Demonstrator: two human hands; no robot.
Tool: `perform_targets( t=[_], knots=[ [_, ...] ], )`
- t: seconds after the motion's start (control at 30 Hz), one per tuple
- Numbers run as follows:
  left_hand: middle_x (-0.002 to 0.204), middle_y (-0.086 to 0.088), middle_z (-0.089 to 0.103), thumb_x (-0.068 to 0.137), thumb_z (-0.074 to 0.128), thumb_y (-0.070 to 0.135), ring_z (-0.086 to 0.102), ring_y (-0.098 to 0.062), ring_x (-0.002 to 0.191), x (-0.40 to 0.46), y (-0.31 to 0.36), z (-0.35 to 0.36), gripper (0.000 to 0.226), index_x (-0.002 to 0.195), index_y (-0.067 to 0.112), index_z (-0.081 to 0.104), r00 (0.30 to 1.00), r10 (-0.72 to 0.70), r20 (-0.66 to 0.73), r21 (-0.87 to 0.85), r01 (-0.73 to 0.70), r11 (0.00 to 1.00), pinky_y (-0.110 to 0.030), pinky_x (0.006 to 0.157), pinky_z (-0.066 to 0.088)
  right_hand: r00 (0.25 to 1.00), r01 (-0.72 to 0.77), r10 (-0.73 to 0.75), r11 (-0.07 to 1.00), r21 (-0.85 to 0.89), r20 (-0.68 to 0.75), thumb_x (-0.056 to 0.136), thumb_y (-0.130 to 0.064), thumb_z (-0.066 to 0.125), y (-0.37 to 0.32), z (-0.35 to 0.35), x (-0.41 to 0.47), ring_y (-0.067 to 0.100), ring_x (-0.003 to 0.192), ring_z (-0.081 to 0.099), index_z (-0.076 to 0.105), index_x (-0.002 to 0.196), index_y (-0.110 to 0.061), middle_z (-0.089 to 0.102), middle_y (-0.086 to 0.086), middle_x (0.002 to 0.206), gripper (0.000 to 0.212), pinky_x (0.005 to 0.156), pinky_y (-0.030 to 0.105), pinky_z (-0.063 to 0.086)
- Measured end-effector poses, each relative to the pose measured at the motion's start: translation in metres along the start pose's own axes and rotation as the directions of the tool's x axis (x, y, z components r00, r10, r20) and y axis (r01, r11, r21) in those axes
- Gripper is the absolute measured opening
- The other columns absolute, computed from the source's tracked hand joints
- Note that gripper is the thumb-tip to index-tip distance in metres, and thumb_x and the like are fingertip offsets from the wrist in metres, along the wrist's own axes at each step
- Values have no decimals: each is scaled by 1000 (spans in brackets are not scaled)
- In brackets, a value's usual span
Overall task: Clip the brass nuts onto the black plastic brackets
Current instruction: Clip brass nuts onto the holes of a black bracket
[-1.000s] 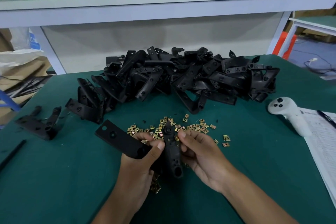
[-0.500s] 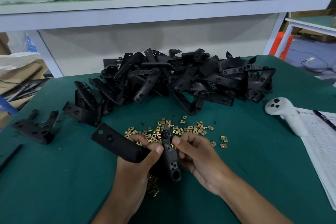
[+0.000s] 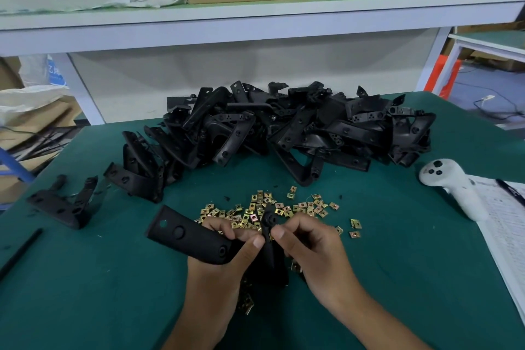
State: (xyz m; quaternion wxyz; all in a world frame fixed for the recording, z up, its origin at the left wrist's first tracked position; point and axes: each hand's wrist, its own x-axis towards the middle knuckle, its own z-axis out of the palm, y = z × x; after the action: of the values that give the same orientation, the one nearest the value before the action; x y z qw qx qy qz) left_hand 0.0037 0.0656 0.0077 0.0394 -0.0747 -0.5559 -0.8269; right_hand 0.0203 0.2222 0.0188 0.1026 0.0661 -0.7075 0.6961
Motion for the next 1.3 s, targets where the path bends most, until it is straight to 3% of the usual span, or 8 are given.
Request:
perform_targets(
  t=[0.13, 0.2, 0.3, 0.43, 0.57, 0.73, 1.0, 1.3],
  knots=[
    [78, -10, 67, 73, 88, 10, 67, -23, 76, 1, 2, -1, 40, 81, 22, 52, 994, -106, -7, -130, 105, 986, -37, 69, 55, 999, -21, 23, 999, -49, 45, 92, -41, 64, -1, -1, 1, 7, 73, 59, 73, 82, -26, 64, -4, 77, 19, 67, 15, 45],
    [81, -7, 64, 79, 80, 7, 65, -22, 79, 3, 2, -1, 32, 83, 20, 51, 984, -177, -1, -236, 172, 956, -39, 70, 55, 985, -170, 166, 975, 146, 37, 93, -22, 51, 4, -3, 4, 9, 87, 62, 74, 96, -26, 70, -4, 96, 24, 73, 19, 47],
    [89, -8, 66, 75, 88, 14, 70, -22, 87, 5, 6, -3, 34, 82, 17, 55, 963, -261, 62, -419, 262, 869, -35, 71, 60, 937, -327, 341, 779, 535, 76, 86, 17, 28, 7, -7, 11, 14, 83, 58, 68, 106, -9, 71, 5, 101, 51, 70, 27, 47],
    [112, -10, 75, 59, 99, 22, 73, -26, 106, 4, 10, -3, 39, 84, 19, 69, 939, -313, 145, -459, 344, 819, -46, 80, 61, 917, -346, 383, 616, 707, 114, 84, 32, 23, 7, -14, 18, 19, 91, 73, 61, 117, 2, 75, 14, 102, 58, 81, 30, 60],
    [109, -7, 74, 78, 73, -4, 73, -27, 102, 6, 5, -5, 44, 112, 18, 55, 935, -333, 125, -466, 352, 812, -48, 78, 62, 911, -356, 391, 587, 727, 130, 90, 28, 32, 9, -13, 17, 25, 96, 73, 66, 108, 4, 73, 20, 106, 45, 80, 30, 61],
    [107, -8, 75, 51, 93, -9, 75, -25, 98, 6, 5, -5, 94, 132, 19, 55, 941, -330, 74, -426, 329, 843, -31, 69, 62, 906, -410, 366, 627, 662, 214, 86, 5, 58, 7, -12, 16, 24, 104, 72, 60, 122, 3, 71, 20, 120, 36, 80, 26, 59],
    [135, -21, 63, 71, 79, -6, 63, -31, 123, 7, 4, -11, 70, 131, 26, 64, 943, -297, 148, -413, 332, 848, -35, 91, 58, 869, -465, 462, 639, 613, 178, 70, -6, 78, 4, -15, 16, 19, 77, 76, 74, 110, -5, 75, 19, 101, 41, 58, 24, 60],
    [137, -22, 61, 70, 76, -4, 60, -31, 128, 7, 0, -9, 75, 138, 19, 55, 943, -271, 192, -423, 329, 845, -35, 93, 56, 904, -413, 398, 713, 566, 159, 63, -12, 85, 0, -15, 17, 16, 82, 76, 81, 98, -17, 76, 16, 105, 36, 56, 20, 56]
  ],
)
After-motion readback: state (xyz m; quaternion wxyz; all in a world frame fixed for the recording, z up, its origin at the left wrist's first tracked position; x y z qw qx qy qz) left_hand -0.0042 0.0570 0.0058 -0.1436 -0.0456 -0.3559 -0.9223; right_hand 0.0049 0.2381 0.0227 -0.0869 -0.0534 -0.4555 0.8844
